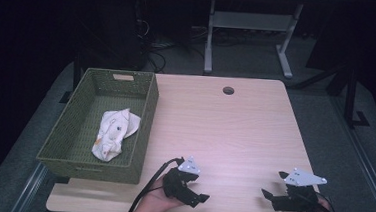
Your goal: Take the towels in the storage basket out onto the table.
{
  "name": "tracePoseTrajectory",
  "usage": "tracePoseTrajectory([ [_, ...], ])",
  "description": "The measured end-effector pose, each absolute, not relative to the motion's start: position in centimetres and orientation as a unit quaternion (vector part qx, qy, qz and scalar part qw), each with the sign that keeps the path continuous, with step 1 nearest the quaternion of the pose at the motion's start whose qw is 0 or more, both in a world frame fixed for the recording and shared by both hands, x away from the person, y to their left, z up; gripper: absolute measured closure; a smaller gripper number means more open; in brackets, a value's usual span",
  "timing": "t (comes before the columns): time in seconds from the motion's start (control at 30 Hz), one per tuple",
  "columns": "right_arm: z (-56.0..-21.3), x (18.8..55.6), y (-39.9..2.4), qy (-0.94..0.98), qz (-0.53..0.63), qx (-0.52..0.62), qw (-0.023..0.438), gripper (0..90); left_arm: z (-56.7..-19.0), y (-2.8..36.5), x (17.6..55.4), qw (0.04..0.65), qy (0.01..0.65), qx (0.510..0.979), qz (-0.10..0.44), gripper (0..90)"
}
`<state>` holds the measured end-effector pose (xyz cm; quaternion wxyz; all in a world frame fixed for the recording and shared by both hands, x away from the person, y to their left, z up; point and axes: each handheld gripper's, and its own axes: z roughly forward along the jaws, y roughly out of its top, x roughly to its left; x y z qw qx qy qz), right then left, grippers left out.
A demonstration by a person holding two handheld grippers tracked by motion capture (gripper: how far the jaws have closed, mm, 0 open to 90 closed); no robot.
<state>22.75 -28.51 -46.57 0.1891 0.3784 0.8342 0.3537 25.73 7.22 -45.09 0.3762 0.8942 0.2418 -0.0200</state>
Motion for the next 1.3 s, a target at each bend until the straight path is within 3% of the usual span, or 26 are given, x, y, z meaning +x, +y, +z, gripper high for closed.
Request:
tracePoseTrajectory([
  [0.73, -46.5, 22.6, -28.6, 0.829, 0.353, 0.388, 0.192, 14.0, -40.5, 7.3, 29.5, 0.346, 0.235, 0.907, -0.051, 21.0],
  [1.3, -46.5, 22.6, -28.7, 0.83, 0.35, 0.39, 0.191, 14.0, -34.6, 9.7, 34.0, 0.357, 0.299, 0.884, -0.037, 20.1],
])
